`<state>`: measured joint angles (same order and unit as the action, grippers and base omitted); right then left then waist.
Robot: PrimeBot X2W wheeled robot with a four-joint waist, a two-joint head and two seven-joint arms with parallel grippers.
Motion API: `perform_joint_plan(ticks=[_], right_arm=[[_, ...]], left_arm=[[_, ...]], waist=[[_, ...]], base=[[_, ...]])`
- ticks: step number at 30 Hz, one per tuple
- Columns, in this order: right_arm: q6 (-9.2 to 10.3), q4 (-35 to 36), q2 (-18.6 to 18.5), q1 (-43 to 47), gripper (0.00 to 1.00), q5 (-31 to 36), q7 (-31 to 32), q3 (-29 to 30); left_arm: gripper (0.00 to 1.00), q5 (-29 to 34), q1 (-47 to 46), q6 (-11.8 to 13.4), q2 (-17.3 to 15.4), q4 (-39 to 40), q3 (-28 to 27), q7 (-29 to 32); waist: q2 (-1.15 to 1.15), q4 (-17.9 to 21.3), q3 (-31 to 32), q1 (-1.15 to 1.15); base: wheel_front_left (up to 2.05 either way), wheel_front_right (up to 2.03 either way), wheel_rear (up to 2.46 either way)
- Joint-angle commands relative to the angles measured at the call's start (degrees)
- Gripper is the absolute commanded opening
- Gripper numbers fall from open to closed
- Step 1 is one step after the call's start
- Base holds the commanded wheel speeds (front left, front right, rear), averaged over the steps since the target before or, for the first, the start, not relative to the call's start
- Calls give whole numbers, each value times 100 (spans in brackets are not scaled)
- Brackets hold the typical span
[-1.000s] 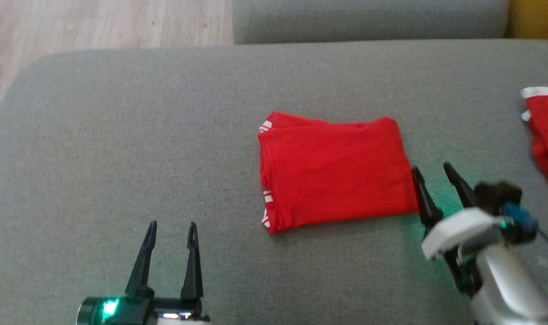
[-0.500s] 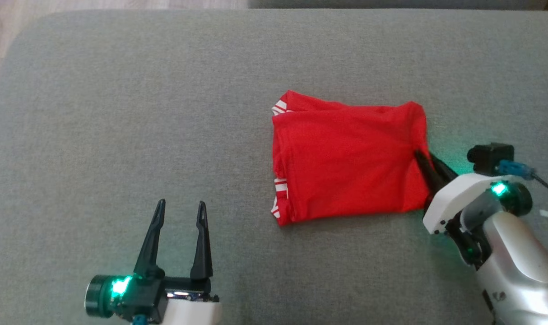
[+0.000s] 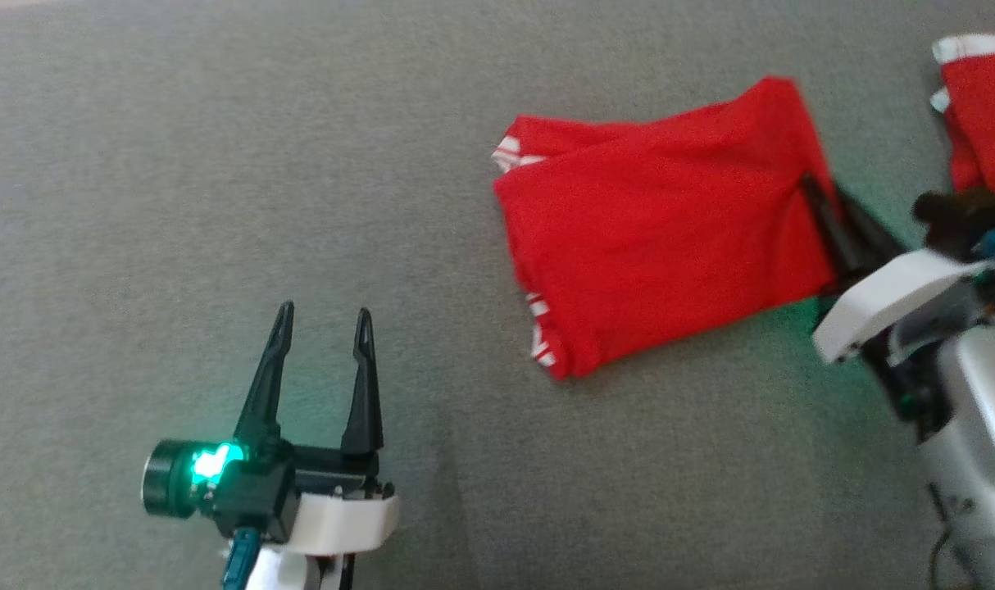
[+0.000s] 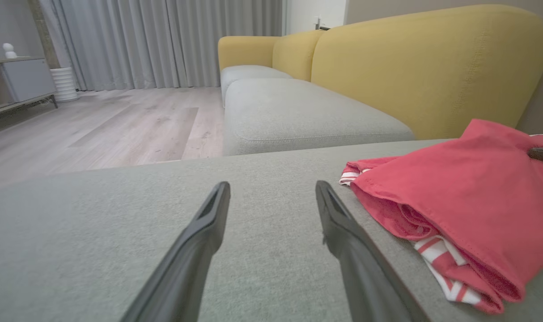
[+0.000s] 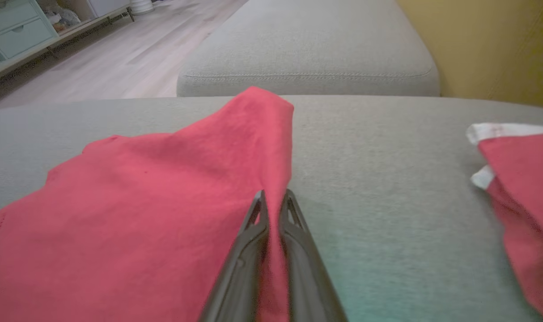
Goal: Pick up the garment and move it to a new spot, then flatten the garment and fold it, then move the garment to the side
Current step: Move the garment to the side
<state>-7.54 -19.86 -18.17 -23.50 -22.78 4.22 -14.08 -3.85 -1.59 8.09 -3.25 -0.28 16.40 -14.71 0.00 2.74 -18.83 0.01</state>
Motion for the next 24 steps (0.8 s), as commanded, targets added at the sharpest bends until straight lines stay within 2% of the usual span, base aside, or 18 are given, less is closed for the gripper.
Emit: perform_joint_plan(ticks=[1,12,15,24], right_arm=[[5,297,-208,-197,0,19,49,11],[5,1021,-1364,-440,0,26,582,597],[5,1153,-1687,-444,0,63,761,925],[5,1565,-2274,-181,0,229,1280,1850]], left_arm=[[100,63,-151,-28,37,180,-185,-29],[100,127,-501,-82,37,145,-101,-29],[100,131,-585,-78,37,125,-67,-29],[100,113,-717,-84,37,93,-43,-29]], waist=[[0,195,-210,-1],[0,356,-629,-1],[0,351,-740,-1],[0,346,-904,-1]], base=[[0,0,0],[0,0,0],[0,0,0],[0,0,0]])
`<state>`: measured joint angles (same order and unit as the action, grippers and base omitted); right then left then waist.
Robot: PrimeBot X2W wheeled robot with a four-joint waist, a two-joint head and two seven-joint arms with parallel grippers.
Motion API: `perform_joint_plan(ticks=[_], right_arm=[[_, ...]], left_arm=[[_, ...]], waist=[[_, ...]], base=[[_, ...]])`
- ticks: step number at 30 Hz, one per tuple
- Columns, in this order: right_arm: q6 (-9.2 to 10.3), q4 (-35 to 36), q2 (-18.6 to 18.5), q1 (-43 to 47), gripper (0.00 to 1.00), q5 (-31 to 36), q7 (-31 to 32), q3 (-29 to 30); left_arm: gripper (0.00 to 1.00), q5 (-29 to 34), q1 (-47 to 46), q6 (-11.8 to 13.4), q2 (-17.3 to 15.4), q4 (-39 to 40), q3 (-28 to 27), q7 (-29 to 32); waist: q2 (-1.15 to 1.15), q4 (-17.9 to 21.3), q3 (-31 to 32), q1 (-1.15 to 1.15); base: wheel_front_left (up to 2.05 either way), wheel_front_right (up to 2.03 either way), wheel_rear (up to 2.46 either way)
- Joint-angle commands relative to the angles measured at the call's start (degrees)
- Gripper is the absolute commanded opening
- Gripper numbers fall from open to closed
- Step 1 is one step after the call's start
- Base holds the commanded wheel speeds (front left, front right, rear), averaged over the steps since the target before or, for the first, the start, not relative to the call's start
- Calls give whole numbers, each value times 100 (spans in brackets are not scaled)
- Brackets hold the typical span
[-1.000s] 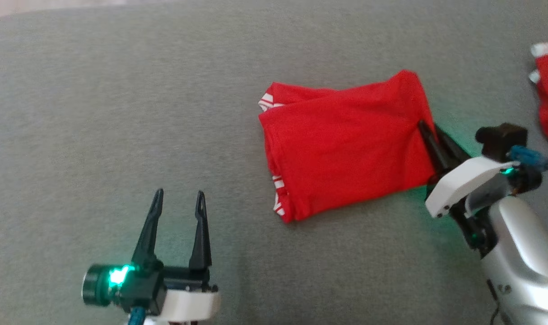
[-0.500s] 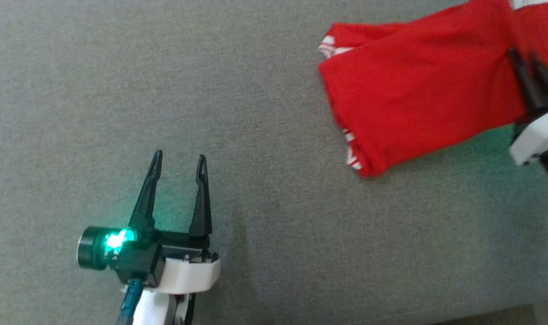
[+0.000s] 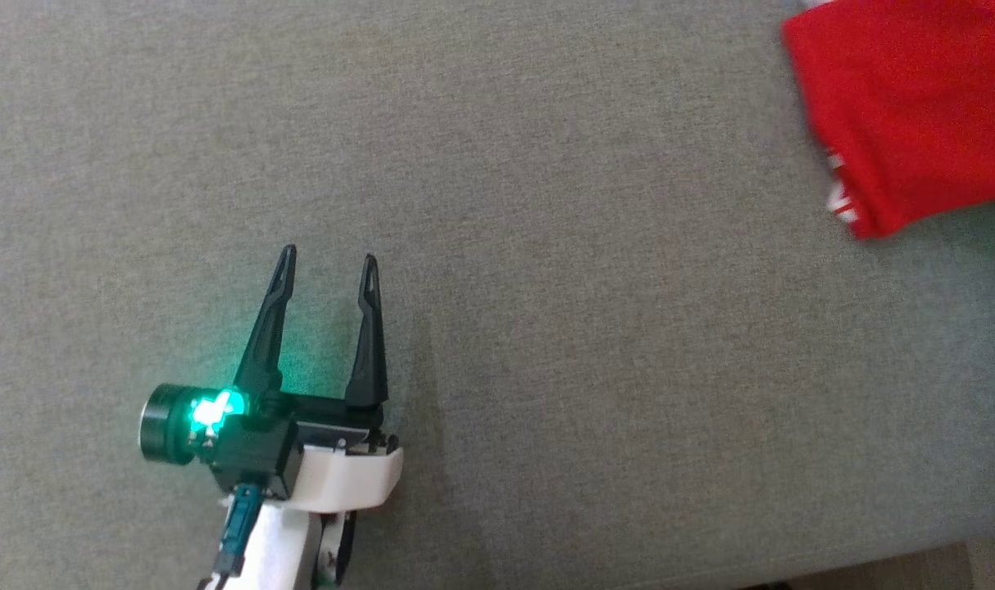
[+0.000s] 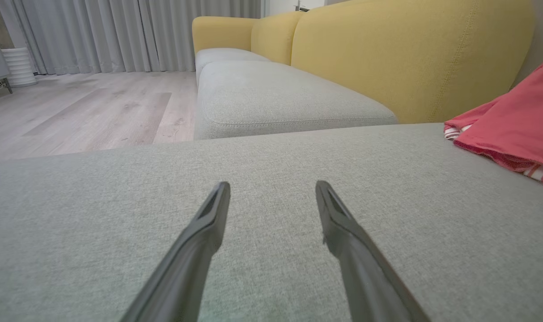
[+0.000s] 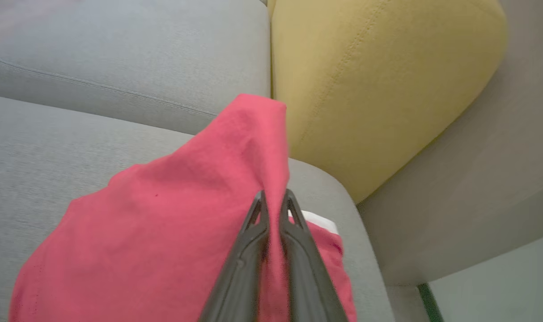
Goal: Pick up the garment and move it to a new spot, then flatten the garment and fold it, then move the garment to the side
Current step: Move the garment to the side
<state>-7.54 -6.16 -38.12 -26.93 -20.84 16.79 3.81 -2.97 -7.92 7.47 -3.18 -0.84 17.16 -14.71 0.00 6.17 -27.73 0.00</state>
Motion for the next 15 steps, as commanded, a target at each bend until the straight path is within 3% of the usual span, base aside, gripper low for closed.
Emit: perform_joint_plan(ticks=[1,6,7,8,9,15], right_arm=[[5,249,-339,216,0,58,99,173],[5,400,-602,495,0,135,379,682],[5,416,-640,534,4,166,388,766],[5,409,-666,561,42,212,386,852],[5,395,-675,571,100,283,356,937],[5,328,-426,534,100,1123,-178,1253]], left_arm=[[100,25,-97,-26,30,144,-121,-29],[100,44,-172,-54,30,120,-124,-29],[100,46,-190,-60,30,116,-122,-29],[100,49,-207,-68,30,110,-122,-29],[100,51,-224,-75,30,102,-123,-29],[100,19,-301,-77,30,56,-103,-29]], waist=[[0,6,-31,0],[0,25,-119,0],[0,29,-134,0],[0,33,-146,0],[0,35,-153,0],[0,-16,-52,0]], base=[[0,0,0],[0,0,0],[0,0,0],[0,0,0],[0,0,0],[0,0,0]])
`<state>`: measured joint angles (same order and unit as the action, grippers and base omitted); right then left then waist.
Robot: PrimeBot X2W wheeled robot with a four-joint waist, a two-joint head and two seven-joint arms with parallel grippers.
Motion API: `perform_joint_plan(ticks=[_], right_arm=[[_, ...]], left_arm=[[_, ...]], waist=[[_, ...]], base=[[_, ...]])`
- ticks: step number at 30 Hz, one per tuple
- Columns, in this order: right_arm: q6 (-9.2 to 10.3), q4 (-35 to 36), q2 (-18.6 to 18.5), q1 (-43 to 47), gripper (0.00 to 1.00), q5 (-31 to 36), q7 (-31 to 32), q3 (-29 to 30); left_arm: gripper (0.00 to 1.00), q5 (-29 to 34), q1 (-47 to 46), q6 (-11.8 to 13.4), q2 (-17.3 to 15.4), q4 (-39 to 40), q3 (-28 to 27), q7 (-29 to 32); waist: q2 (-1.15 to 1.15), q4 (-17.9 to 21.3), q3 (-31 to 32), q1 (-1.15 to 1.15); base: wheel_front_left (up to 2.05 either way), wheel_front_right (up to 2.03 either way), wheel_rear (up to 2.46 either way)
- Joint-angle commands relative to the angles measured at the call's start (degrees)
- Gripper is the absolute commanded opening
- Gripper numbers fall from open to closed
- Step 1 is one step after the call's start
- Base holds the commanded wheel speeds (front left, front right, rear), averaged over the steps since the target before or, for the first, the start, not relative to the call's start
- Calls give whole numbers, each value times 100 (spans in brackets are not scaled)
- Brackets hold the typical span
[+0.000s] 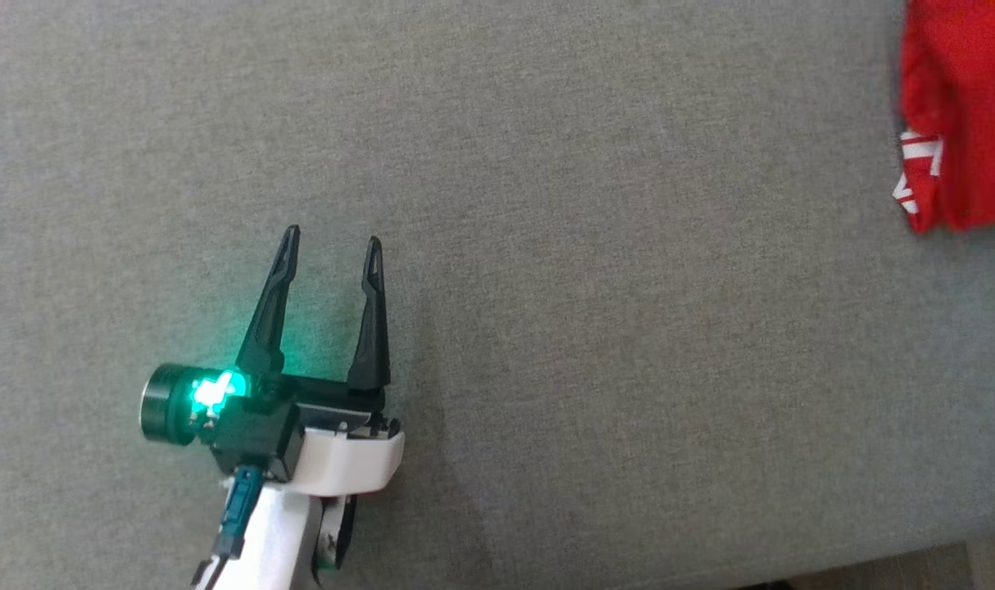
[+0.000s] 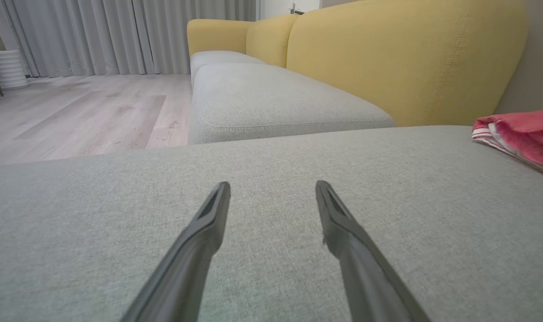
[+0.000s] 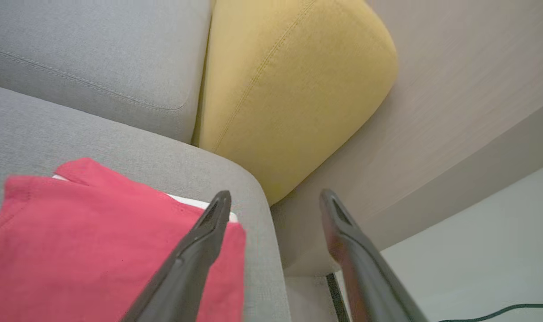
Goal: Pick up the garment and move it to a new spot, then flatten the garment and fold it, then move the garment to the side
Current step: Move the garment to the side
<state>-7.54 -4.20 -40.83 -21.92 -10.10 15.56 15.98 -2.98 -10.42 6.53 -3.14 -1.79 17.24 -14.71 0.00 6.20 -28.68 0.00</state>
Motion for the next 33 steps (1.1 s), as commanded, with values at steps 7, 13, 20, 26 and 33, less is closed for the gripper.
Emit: perform_joint_plan(ticks=[7,13,20,26,33], right_arm=[[5,214,863,95,100,374,-843,-767],[5,-229,1752,402,100,142,-1747,-1943],[5,-1310,2729,774,100,-223,-2920,-3070],[5,-1511,3333,1033,100,-115,-3051,-3236],[5,-731,3687,1953,100,370,-3055,-2720]], left_arm=[[100,-295,129,131,26,164,-199,-29],[100,-741,445,111,26,148,-310,-29],[100,-1050,938,33,26,-18,-432,-29],[100,-1073,1324,-36,26,87,-597,-29],[100,-805,1822,-266,26,315,-730,-29]], waist=[[0,-146,574,0],[0,-328,1256,0],[0,-531,2023,0],[0,-622,2420,0],[0,-835,2790,0]], base=[[0,0,0],[0,0,0],[0,0,0],[0,0,0],[0,0,0]])
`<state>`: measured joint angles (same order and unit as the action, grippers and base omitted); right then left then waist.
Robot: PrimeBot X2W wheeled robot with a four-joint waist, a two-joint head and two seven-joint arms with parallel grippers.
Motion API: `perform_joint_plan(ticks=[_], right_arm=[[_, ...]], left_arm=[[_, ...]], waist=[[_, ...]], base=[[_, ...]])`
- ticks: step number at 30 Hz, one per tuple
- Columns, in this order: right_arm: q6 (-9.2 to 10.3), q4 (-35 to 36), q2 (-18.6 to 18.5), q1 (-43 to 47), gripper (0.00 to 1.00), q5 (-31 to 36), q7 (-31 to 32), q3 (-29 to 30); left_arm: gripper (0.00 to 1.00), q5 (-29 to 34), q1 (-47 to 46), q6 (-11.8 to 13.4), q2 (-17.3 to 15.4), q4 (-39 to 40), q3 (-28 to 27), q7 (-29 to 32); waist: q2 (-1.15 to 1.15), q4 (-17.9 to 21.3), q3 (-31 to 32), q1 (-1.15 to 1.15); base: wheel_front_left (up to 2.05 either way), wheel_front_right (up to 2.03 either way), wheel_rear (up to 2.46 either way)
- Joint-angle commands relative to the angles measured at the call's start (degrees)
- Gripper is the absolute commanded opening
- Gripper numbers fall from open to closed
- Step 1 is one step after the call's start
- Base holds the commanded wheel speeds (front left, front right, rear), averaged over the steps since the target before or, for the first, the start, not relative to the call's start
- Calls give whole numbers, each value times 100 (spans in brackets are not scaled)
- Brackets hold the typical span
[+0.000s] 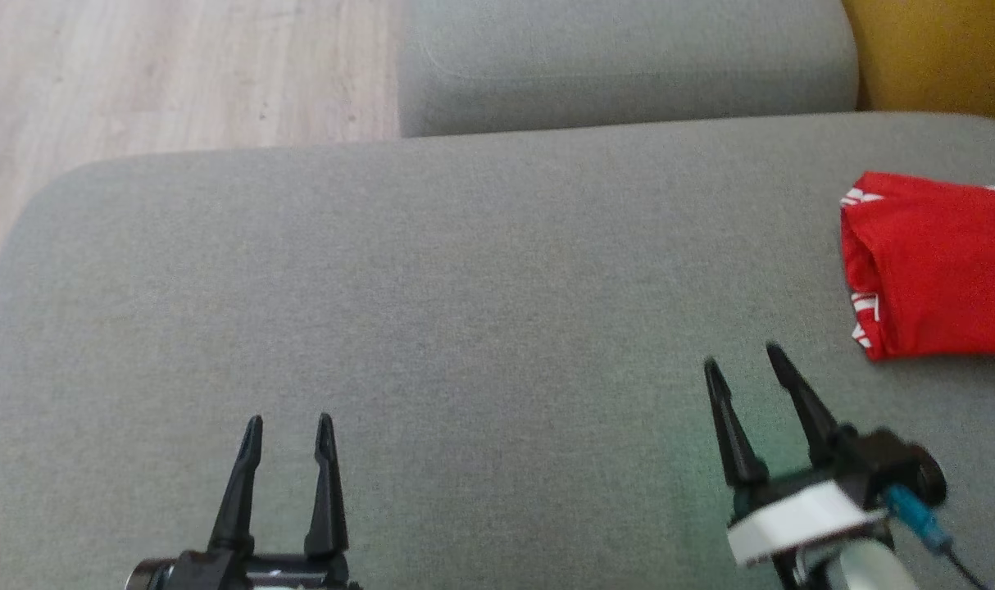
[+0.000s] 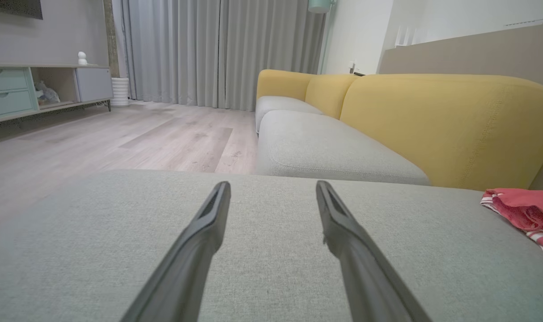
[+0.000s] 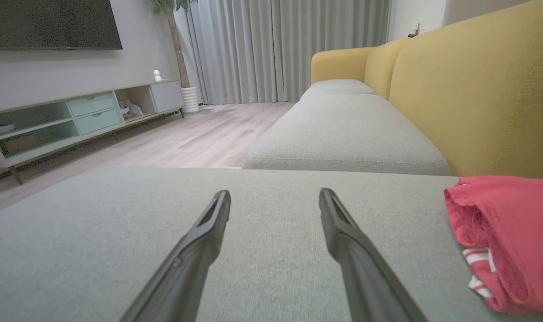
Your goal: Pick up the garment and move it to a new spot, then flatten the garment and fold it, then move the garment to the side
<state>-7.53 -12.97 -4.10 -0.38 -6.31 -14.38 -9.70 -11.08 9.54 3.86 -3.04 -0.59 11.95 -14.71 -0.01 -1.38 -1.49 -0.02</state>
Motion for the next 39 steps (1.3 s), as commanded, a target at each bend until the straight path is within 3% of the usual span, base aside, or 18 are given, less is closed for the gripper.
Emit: perform_joint_plan(ticks=[1,11,33,34,39], right_arm=[[4,204,39,-82,100,68,-61,-90],[4,294,119,432,100,106,-62,252],[4,324,122,446,100,-89,-62,224],[-1,66,137,601,0,-34,2,363],[-1,-96,131,641,0,-252,37,365]], left_arm=[[100,68,-131,-27,16,203,-224,-29],[100,240,110,-180,16,125,-359,-29],[100,182,154,3,16,-137,-497,-29],[0,195,278,-35,-3,-370,-279,1],[0,-18,280,-51,-9,-548,-280,29]], waist=[[1,-96,104,2],[1,-103,371,2],[1,181,439,2],[1,184,439,2],[1,185,431,2]], base=[[0,0,0],[0,0,0],[0,0,0],[0,0,0],[0,0,0]])
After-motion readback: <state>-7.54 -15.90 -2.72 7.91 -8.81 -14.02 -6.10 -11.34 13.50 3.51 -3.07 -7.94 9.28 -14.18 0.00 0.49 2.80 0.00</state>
